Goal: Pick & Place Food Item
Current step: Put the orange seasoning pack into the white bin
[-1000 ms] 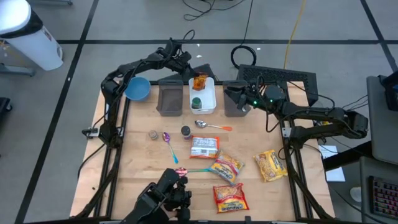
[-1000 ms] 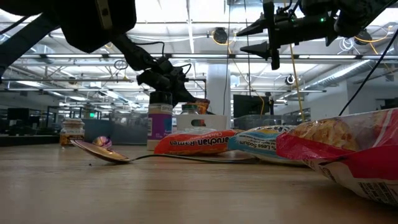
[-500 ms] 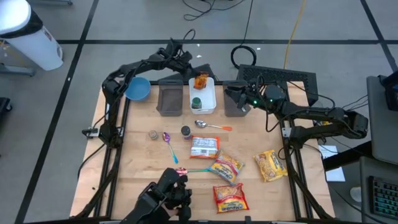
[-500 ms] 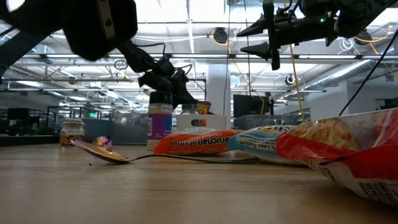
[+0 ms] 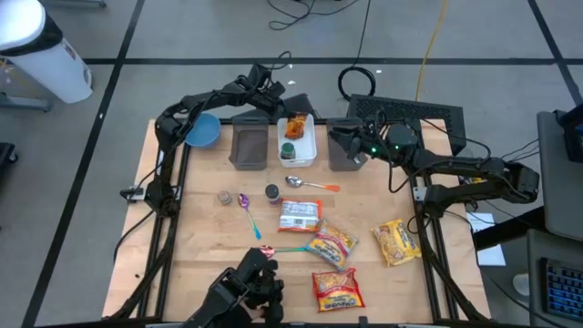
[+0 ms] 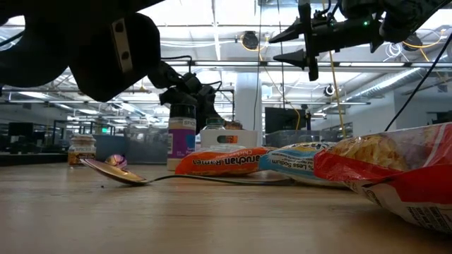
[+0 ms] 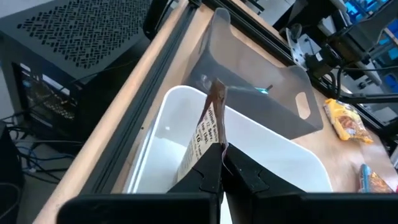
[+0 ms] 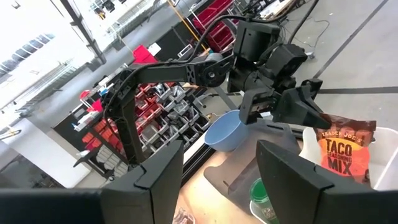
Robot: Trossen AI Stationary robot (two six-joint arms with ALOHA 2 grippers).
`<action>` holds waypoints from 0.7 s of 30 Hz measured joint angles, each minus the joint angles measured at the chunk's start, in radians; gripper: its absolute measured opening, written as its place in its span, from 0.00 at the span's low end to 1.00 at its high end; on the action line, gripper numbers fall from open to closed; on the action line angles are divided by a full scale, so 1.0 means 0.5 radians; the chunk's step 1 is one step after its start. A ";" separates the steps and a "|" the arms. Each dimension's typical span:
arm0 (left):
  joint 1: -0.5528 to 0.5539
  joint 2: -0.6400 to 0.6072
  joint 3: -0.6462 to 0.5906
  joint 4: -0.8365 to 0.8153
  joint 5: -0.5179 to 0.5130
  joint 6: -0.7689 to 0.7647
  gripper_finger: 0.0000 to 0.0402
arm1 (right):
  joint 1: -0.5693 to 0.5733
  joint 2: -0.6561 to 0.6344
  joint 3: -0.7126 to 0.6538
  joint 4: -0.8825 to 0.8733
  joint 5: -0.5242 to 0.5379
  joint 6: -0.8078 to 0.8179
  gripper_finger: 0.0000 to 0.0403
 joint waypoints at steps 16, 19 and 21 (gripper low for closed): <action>-0.001 -0.001 0.000 0.204 -0.061 -0.087 0.04 | 0.000 0.000 -0.001 -0.049 0.000 0.000 0.49; -0.003 -0.001 0.000 0.217 -0.079 -0.089 0.02 | 0.000 0.000 -0.001 -0.049 0.000 0.000 0.49; -0.003 -0.001 0.000 0.217 -0.080 -0.069 0.01 | 0.000 0.000 -0.001 -0.049 0.000 -0.001 0.49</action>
